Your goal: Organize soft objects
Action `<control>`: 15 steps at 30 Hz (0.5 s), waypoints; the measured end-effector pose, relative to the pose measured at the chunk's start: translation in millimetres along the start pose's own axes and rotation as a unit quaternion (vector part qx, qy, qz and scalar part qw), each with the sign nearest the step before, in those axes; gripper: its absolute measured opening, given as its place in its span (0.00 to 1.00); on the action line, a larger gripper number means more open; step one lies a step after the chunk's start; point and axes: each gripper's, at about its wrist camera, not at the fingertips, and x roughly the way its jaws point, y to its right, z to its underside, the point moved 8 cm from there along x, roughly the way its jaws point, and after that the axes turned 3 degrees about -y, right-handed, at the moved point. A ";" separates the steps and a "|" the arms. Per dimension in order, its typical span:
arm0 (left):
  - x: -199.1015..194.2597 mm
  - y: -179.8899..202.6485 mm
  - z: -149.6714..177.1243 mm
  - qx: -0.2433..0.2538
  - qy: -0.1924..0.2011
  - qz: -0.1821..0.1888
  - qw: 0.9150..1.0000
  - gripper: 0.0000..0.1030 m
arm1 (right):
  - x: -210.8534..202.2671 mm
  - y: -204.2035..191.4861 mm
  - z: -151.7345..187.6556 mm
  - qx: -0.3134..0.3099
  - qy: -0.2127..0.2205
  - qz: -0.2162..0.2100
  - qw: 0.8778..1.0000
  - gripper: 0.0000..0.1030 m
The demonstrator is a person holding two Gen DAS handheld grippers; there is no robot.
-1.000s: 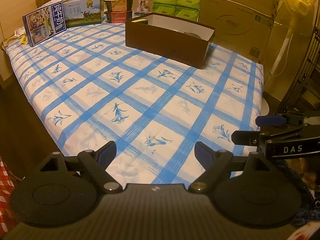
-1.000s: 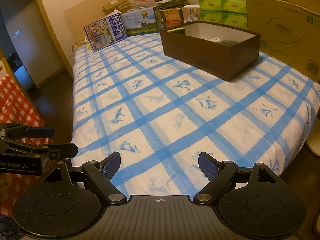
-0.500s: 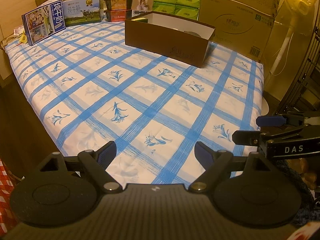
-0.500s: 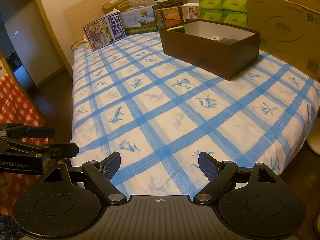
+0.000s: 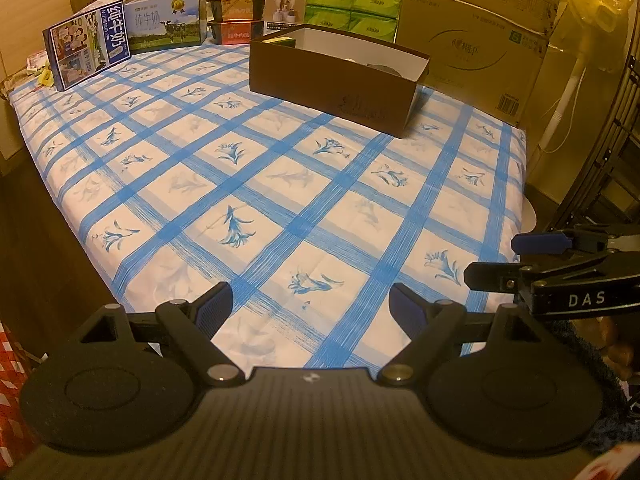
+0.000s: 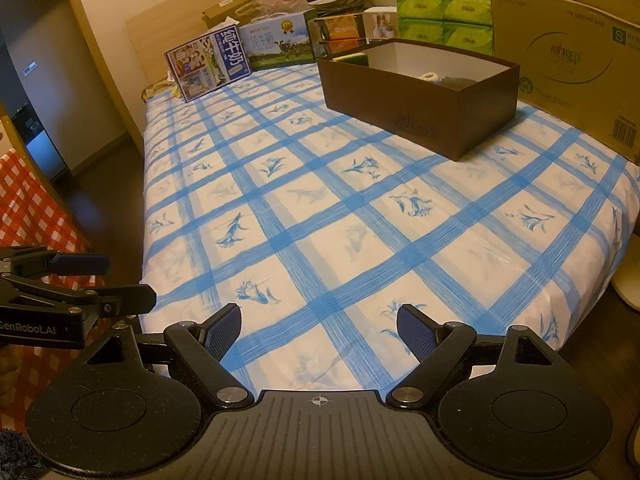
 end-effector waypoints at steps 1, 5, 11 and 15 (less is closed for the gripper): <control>0.1 0.1 -0.1 0.001 0.000 0.000 1.000 0.82 | 0.1 0.1 0.1 0.000 0.000 0.001 1.000 0.82; -0.2 -0.6 0.0 0.000 0.000 0.000 1.000 0.82 | 0.1 0.2 0.0 0.000 0.000 0.000 1.000 0.82; 0.1 -0.6 -0.3 0.001 0.001 0.000 1.000 0.82 | 0.0 0.4 -0.1 0.000 0.000 0.001 1.000 0.82; -0.5 -1.2 -1.0 0.001 0.001 0.001 1.000 0.82 | -0.2 0.3 -0.3 0.000 0.000 0.000 1.000 0.82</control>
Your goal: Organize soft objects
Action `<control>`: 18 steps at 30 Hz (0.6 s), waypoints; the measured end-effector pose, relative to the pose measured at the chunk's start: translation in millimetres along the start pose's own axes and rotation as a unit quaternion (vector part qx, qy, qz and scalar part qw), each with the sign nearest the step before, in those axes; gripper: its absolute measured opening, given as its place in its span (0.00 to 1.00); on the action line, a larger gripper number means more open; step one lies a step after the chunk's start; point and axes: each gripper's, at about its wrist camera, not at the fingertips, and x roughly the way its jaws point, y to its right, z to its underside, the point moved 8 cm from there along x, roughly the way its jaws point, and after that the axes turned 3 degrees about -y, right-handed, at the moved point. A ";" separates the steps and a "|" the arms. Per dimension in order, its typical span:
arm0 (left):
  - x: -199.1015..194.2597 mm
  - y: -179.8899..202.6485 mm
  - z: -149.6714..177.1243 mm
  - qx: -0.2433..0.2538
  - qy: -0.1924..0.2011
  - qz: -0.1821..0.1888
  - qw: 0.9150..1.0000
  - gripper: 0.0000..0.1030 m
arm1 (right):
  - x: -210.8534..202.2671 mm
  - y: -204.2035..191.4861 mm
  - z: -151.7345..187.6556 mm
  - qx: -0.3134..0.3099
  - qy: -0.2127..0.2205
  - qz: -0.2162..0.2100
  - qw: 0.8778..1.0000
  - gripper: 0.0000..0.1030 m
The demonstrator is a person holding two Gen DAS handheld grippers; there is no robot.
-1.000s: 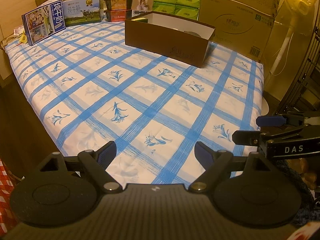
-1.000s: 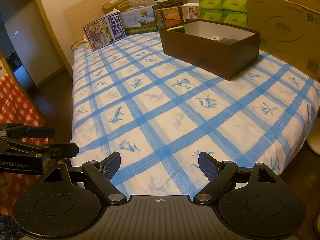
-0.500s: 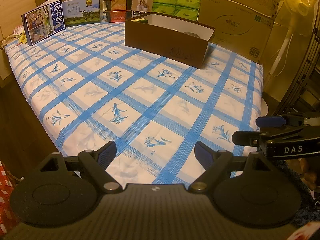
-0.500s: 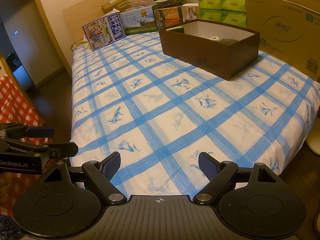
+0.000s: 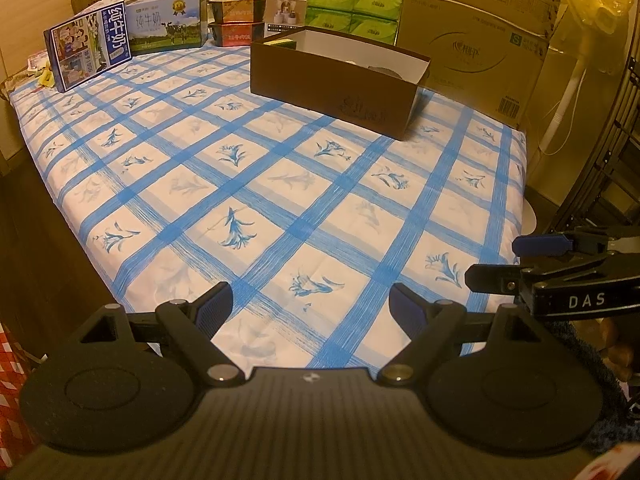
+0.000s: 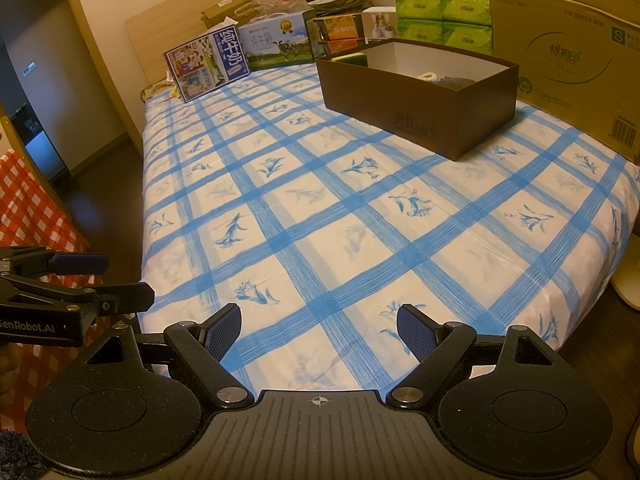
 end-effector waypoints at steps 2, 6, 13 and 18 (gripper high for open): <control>0.2 0.0 -0.8 0.000 0.000 0.000 1.000 0.82 | 0.1 0.1 -0.1 0.000 0.000 0.000 1.000 0.82; 0.0 0.0 -0.5 0.000 0.000 0.000 1.000 0.82 | -0.1 0.1 -0.1 0.000 0.000 0.000 1.000 0.82; 0.3 0.4 -0.3 0.000 0.001 0.001 1.000 0.82 | 0.0 0.5 -0.1 0.000 0.000 0.000 1.000 0.82; 0.0 0.6 -1.2 0.000 0.001 0.000 1.000 0.81 | 0.0 0.8 -0.1 0.000 0.000 0.000 1.000 0.82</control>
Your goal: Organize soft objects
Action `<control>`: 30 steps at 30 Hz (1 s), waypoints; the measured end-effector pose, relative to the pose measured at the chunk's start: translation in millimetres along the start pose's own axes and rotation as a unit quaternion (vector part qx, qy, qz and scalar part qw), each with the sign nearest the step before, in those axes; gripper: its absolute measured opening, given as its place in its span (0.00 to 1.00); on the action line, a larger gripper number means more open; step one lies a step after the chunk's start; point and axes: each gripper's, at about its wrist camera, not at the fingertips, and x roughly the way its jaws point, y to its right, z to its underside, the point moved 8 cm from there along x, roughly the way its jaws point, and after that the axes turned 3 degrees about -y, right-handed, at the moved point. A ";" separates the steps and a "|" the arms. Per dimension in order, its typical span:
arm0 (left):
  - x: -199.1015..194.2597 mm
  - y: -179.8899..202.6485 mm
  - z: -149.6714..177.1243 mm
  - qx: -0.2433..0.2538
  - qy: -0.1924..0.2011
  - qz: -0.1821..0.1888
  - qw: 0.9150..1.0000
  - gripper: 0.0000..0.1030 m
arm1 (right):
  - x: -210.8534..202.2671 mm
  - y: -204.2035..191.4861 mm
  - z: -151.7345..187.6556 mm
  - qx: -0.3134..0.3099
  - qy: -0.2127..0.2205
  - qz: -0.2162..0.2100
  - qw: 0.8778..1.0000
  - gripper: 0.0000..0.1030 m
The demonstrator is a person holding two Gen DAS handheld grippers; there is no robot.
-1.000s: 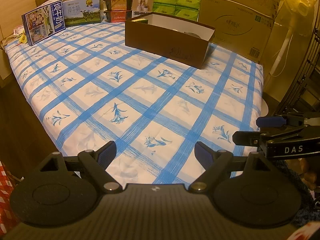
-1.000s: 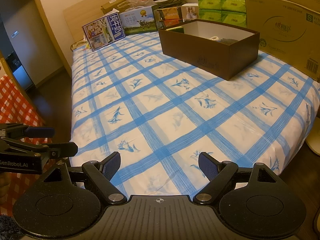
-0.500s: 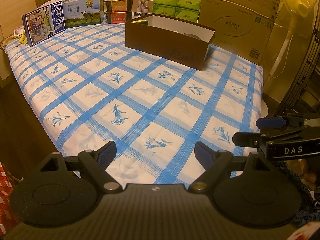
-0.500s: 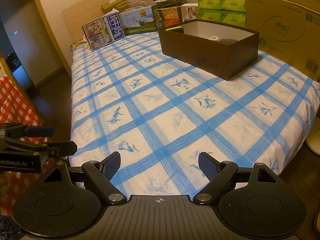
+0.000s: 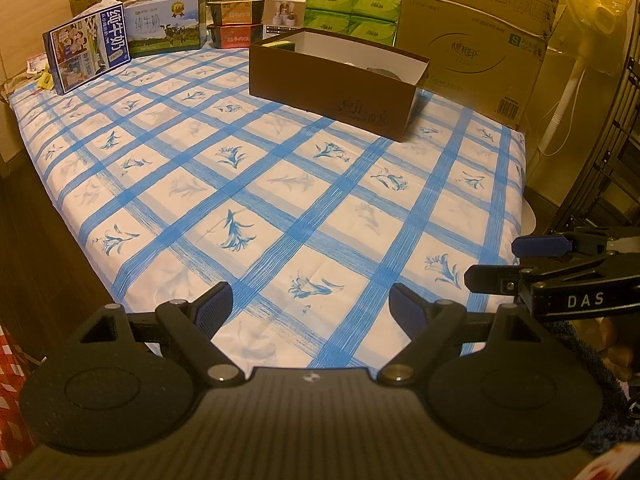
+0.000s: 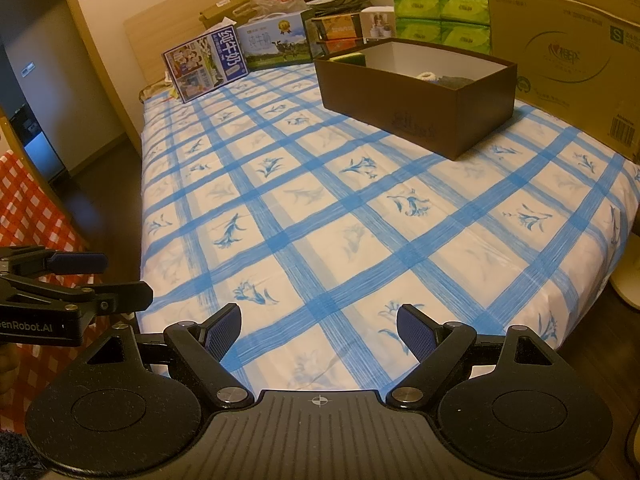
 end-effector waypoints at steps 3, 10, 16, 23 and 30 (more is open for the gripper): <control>-0.2 -0.2 0.5 0.000 0.000 0.000 1.000 0.82 | -0.2 0.1 -0.2 0.000 0.000 0.000 1.000 0.82; 0.2 0.5 -1.4 0.000 0.000 0.000 1.000 0.82 | -0.1 0.1 0.0 0.000 0.000 0.000 1.000 0.82; 0.0 0.0 0.0 0.000 0.000 0.001 1.000 0.82 | -0.2 0.1 -0.1 0.000 0.000 0.000 1.000 0.82; -0.1 1.4 -2.7 0.000 0.001 0.001 1.000 0.81 | -0.1 0.5 -0.1 0.000 0.000 0.000 1.000 0.82; -0.2 0.9 -2.5 0.001 0.001 0.001 1.000 0.82 | 0.0 0.8 -0.2 0.000 0.000 0.000 1.000 0.82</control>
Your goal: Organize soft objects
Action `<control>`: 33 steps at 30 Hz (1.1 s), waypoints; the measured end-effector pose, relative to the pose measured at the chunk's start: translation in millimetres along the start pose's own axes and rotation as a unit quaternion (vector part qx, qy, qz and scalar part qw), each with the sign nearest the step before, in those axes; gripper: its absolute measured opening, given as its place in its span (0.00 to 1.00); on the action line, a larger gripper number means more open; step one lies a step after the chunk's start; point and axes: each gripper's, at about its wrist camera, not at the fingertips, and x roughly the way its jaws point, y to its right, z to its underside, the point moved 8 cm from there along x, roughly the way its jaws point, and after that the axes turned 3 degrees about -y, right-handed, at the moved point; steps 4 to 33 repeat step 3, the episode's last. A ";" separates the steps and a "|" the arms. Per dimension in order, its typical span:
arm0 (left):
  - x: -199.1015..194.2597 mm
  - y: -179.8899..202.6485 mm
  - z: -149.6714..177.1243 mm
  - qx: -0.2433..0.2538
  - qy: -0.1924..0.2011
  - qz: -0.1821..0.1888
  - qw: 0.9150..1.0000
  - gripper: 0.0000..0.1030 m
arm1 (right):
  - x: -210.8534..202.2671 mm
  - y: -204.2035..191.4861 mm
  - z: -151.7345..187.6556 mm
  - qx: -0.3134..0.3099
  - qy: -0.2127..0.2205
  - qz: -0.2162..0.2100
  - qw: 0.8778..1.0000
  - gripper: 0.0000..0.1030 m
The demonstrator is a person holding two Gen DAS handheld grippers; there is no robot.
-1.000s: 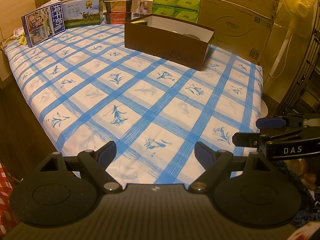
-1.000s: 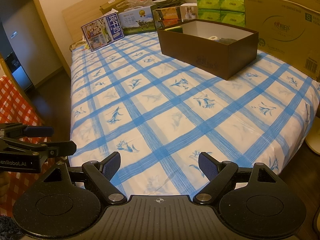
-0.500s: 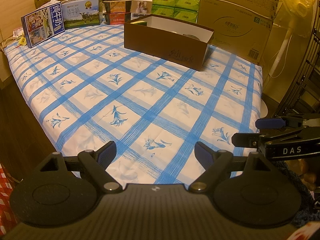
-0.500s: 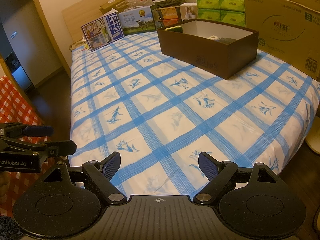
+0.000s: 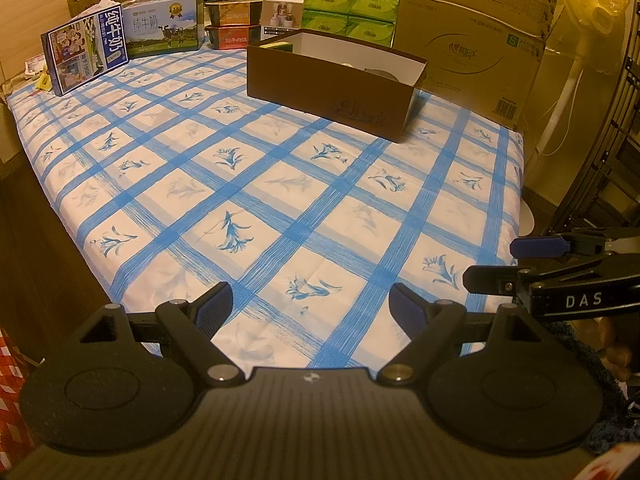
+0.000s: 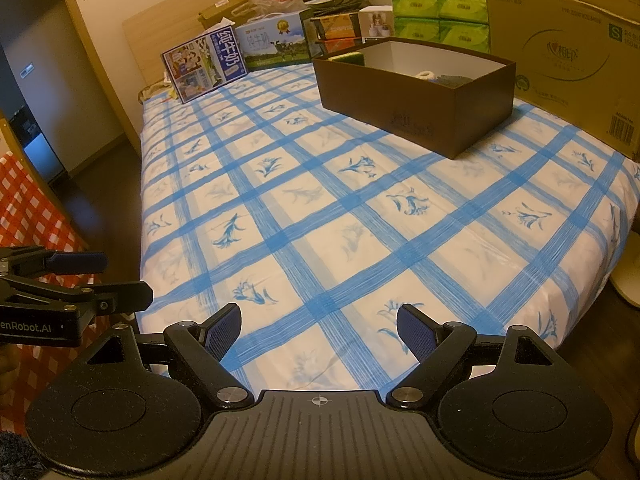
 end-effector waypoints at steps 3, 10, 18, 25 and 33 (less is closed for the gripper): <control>0.4 1.0 -1.0 0.000 -0.001 0.001 1.000 0.81 | 0.0 0.1 -0.1 0.000 0.000 0.000 1.000 0.82; 0.4 1.0 -1.0 0.000 -0.001 0.001 1.000 0.81 | 0.0 0.1 -0.1 0.000 0.000 0.000 1.000 0.82; 0.4 1.0 -1.0 0.000 -0.001 0.001 1.000 0.81 | 0.0 0.1 -0.1 0.000 0.000 0.000 1.000 0.82; 0.4 1.0 -1.0 0.000 -0.001 0.001 1.000 0.81 | 0.0 0.1 -0.1 0.000 0.000 0.000 1.000 0.82; 0.4 1.0 -1.0 0.000 -0.001 0.001 1.000 0.81 | 0.0 0.1 -0.1 0.000 0.000 0.000 1.000 0.82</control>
